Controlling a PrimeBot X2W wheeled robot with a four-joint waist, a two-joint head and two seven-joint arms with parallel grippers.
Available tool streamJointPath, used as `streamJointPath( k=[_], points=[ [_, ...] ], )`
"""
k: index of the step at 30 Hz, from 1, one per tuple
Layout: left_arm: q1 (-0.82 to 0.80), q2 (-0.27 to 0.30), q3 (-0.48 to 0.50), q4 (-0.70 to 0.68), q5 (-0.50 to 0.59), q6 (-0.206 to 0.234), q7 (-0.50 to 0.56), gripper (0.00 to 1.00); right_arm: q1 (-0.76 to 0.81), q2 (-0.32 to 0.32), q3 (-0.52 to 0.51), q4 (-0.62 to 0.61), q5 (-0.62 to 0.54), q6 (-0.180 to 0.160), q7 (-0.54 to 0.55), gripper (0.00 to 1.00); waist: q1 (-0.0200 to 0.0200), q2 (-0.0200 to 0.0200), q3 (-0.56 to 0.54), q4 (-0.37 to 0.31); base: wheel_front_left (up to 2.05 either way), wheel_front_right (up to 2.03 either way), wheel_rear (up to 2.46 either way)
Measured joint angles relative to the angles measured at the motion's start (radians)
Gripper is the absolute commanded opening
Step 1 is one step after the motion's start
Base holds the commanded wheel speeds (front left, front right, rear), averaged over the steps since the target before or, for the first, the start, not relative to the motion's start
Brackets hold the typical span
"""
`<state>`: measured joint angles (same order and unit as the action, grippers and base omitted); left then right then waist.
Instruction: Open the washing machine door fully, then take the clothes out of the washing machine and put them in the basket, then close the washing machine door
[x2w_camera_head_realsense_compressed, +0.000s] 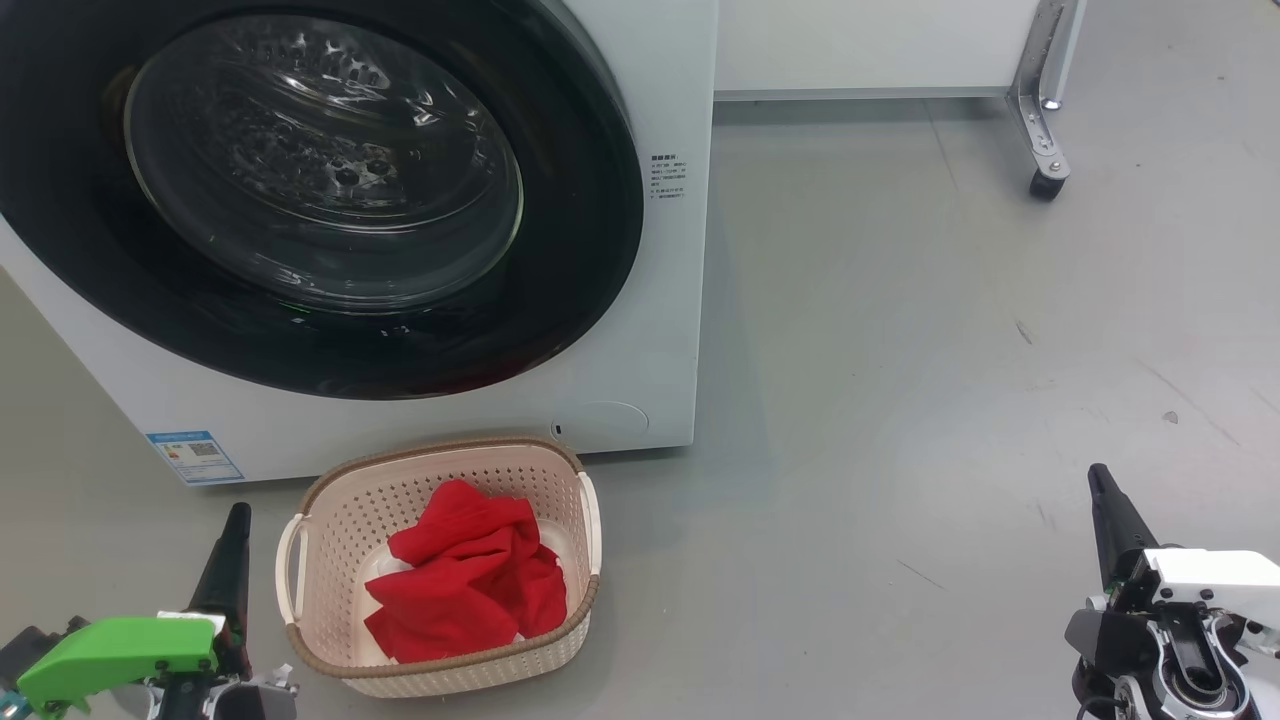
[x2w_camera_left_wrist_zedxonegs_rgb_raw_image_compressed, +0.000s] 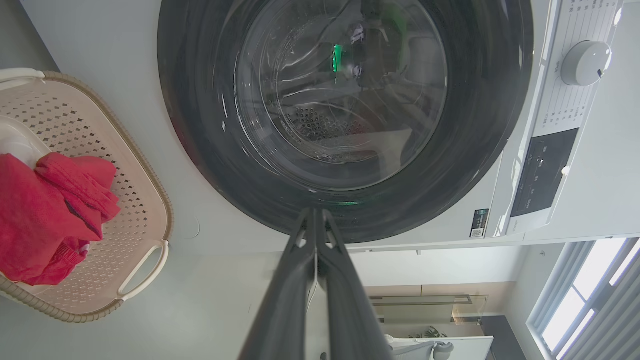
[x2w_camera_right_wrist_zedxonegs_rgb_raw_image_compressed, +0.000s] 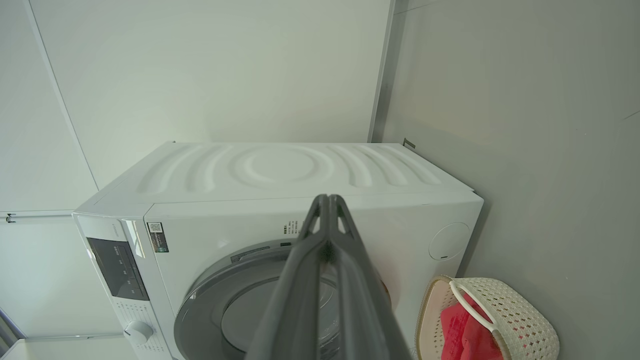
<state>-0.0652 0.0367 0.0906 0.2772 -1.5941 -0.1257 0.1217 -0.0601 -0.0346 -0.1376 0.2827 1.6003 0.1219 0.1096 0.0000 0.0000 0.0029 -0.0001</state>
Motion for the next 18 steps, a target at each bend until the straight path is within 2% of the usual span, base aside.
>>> streamJointPath(
  k=[18],
  points=[
    [0.0, 0.0, -0.001, -0.001, 0.0, 0.0, 0.0, 0.0, 0.0, 0.0, 0.0, -0.001, 0.0, 0.0, 0.0, 0.0, 0.0, 0.0, 0.0, 0.0, 0.0, 0.0, 0.0]
  ],
)
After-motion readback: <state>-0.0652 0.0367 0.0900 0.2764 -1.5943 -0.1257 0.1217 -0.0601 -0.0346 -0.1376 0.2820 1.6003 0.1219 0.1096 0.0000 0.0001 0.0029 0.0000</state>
